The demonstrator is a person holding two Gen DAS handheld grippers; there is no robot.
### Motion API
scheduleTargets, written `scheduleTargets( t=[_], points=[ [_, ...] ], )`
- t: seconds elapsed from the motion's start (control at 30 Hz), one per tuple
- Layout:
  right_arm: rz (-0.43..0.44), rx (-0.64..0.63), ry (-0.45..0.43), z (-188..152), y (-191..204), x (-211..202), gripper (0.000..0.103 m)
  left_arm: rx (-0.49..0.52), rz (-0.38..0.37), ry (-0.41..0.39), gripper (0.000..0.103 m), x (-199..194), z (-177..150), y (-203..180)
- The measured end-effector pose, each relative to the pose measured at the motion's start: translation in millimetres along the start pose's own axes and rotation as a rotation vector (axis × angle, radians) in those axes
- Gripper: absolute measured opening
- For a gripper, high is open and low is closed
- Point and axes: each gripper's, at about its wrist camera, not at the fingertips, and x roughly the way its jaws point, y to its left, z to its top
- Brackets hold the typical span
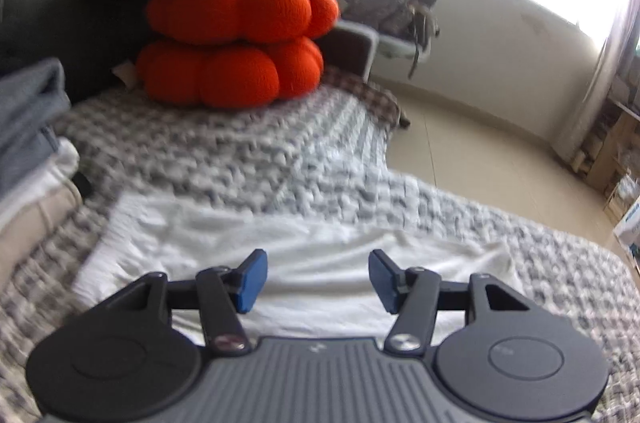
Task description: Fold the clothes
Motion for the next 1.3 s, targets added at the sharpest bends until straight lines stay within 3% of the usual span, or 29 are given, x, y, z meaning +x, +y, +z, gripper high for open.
scheduleTargets(
  t=[0.17,0.87,1.3],
  points=[
    [-0.013,-0.005,-0.007,0.5,-1.7,-1.3,0.073,-0.032,0.026,0.068,0.057,21.4,-11.1,6.8],
    [-0.024,-0.002,-0.007,-1.8,2.7,6.4,0.074,-0.027,0.057,0.081,0.058,19.1,-11.7,28.6],
    [-0.053,-0.013,0.009,-1.2,6.5,24.2,0.078,0.009,0.021,0.044,0.059,10.6,-6.9,20.2]
  ],
)
